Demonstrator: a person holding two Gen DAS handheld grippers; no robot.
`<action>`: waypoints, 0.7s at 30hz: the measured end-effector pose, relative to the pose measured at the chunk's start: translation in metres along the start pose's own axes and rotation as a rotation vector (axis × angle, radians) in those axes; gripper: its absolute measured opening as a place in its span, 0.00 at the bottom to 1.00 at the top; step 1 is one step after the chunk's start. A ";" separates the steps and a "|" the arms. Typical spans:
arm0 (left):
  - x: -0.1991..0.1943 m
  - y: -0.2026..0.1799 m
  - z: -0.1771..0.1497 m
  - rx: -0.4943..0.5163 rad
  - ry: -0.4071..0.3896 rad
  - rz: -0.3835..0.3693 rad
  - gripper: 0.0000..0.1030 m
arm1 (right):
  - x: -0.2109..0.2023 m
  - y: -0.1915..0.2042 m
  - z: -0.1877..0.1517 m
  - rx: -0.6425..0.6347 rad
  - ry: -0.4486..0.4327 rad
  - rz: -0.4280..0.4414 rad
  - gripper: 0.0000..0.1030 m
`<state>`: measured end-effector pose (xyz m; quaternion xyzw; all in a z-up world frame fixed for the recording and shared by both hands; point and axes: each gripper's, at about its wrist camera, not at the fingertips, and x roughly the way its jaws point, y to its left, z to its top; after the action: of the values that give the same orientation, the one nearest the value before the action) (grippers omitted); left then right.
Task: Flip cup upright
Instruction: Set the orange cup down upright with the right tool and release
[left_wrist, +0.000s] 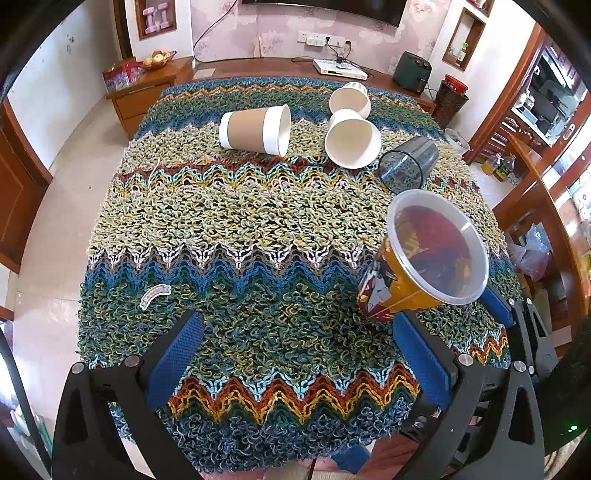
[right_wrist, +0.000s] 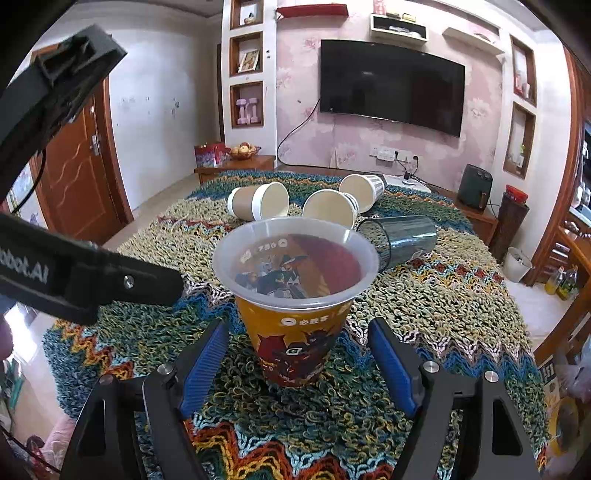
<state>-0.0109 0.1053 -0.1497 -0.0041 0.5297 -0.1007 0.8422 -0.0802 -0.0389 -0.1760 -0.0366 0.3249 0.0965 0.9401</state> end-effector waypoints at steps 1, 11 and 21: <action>-0.002 -0.002 -0.001 0.004 -0.005 0.002 0.99 | -0.003 0.000 0.000 0.001 -0.005 -0.002 0.76; -0.025 -0.020 -0.012 0.018 -0.050 0.026 0.99 | -0.041 -0.011 0.003 0.034 -0.031 -0.002 0.76; -0.055 -0.033 -0.021 0.008 -0.095 0.047 0.99 | -0.075 -0.026 0.022 0.095 0.013 -0.060 0.76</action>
<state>-0.0580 0.0845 -0.1061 0.0071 0.4888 -0.0825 0.8685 -0.1192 -0.0733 -0.1120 -0.0023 0.3341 0.0525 0.9411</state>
